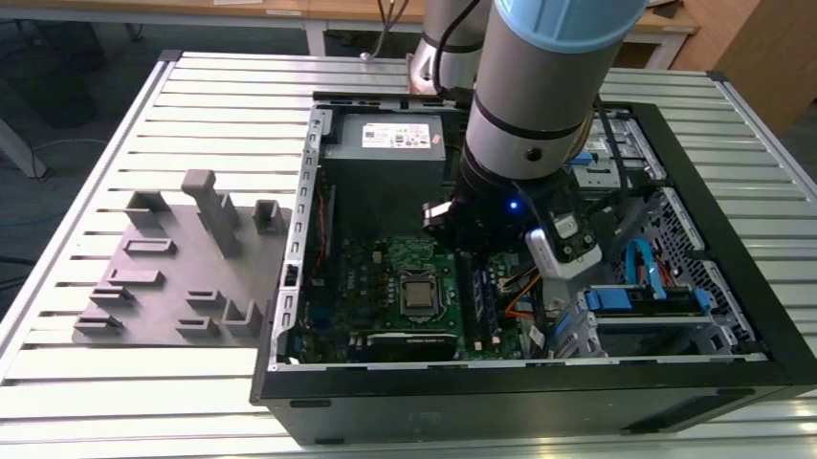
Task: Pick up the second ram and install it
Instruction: 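Insert the second ram into the second slot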
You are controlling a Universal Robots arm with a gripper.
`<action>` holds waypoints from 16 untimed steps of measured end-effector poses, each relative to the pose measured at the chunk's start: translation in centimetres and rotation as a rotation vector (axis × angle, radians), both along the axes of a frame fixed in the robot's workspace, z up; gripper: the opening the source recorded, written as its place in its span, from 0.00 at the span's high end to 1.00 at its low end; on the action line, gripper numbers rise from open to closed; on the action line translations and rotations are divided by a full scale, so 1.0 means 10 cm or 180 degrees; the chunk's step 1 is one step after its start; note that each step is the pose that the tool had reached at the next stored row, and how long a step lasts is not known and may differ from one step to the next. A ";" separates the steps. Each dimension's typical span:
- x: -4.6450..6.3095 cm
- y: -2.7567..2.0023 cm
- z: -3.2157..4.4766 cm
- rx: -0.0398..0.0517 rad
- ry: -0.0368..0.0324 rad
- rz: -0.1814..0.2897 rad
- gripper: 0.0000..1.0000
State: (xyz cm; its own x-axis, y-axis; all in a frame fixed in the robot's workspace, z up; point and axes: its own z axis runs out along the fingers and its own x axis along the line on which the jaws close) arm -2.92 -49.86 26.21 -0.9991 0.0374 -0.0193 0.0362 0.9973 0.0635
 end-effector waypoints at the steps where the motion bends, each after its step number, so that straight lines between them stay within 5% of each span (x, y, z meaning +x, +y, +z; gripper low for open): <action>1: 0.00 0.000 -0.010 0.0000 0.0000 0.0000 0.89; 16: 0.00 0.000 -0.162 0.0000 0.0000 0.0000 0.89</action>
State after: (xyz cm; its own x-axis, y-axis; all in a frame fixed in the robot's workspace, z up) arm -2.92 -49.86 24.58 -0.9991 0.0374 -0.0192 0.0361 0.9973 0.0634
